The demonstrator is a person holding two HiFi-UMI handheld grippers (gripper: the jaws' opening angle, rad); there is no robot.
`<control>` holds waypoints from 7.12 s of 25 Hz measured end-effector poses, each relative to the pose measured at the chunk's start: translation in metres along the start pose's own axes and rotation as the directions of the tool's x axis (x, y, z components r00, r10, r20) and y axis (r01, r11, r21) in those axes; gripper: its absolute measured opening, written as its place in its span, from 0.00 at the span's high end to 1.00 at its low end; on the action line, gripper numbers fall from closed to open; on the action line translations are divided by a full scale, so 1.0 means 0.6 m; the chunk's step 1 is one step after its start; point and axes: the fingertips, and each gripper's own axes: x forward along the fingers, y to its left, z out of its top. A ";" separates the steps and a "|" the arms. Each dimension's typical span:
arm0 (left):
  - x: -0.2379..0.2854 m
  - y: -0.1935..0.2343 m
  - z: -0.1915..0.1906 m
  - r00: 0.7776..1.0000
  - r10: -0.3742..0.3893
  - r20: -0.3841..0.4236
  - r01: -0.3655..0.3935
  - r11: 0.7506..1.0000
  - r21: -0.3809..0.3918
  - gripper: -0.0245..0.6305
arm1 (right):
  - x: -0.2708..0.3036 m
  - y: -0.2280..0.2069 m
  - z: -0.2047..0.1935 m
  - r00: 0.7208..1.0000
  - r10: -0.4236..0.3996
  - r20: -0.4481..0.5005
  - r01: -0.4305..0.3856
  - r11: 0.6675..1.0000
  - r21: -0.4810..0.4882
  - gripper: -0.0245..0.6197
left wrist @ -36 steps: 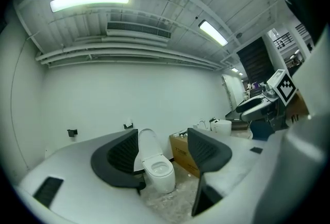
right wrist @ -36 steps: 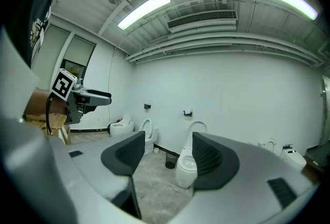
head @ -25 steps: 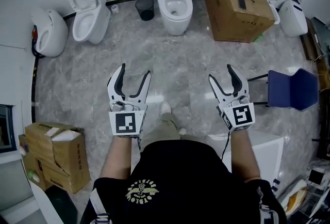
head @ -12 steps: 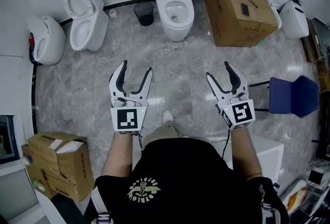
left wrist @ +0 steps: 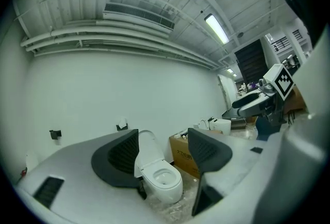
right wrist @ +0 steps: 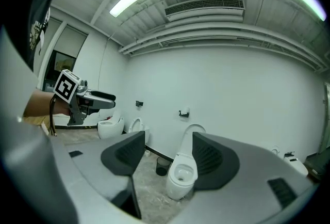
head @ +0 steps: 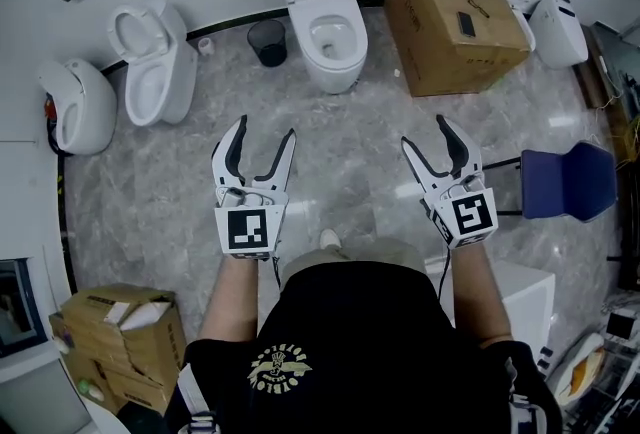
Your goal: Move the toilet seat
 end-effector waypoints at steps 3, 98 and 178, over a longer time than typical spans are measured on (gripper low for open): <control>0.013 0.007 -0.011 1.000 -0.003 -0.010 0.003 1.000 -0.016 0.52 | 0.007 -0.004 -0.001 1.000 0.001 -0.009 -0.001 1.000 -0.013 0.53; 0.604 0.140 -0.142 0.979 0.116 -0.170 -0.123 0.992 -0.031 0.52 | 0.543 -0.402 -0.138 0.971 0.214 -0.109 -0.202 0.974 0.106 0.53; 0.962 0.024 -1.086 0.628 -0.325 -0.707 0.323 0.935 -0.143 0.52 | 0.946 -0.403 -1.032 0.556 0.438 -0.706 -0.334 0.896 0.293 0.53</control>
